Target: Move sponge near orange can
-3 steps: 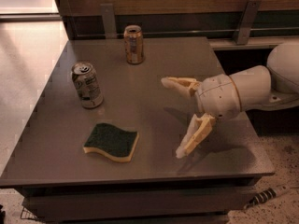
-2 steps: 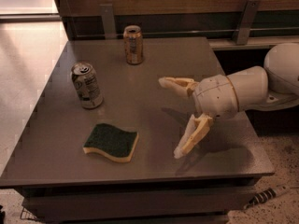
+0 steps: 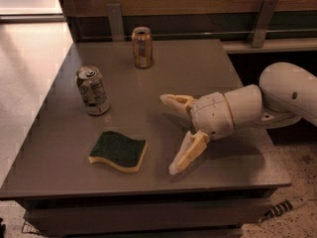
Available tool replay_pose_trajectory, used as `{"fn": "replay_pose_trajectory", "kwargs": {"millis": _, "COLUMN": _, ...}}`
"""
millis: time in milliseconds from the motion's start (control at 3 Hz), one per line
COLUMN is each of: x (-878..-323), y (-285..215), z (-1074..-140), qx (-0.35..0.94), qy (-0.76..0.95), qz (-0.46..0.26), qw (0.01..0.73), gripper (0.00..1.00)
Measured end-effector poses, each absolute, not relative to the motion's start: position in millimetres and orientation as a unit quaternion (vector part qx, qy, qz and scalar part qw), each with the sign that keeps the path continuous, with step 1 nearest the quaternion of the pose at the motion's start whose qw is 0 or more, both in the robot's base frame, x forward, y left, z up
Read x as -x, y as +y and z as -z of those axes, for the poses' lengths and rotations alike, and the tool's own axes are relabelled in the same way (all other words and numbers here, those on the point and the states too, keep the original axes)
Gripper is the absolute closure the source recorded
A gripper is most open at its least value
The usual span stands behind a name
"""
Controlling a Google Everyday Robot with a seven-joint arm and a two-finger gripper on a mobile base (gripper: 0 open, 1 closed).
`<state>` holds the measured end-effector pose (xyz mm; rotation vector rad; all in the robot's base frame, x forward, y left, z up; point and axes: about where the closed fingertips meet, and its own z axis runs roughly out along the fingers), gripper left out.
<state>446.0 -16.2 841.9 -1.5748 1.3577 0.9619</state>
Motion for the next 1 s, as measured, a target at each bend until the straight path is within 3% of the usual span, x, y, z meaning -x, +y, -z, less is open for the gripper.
{"fn": "replay_pose_trajectory", "kwargs": {"millis": 1000, "x": -423, "y": 60, "z": -811, "qx": 0.639, "qy": 0.503, "qz": -0.416, "qw": 0.407, "gripper": 0.02}}
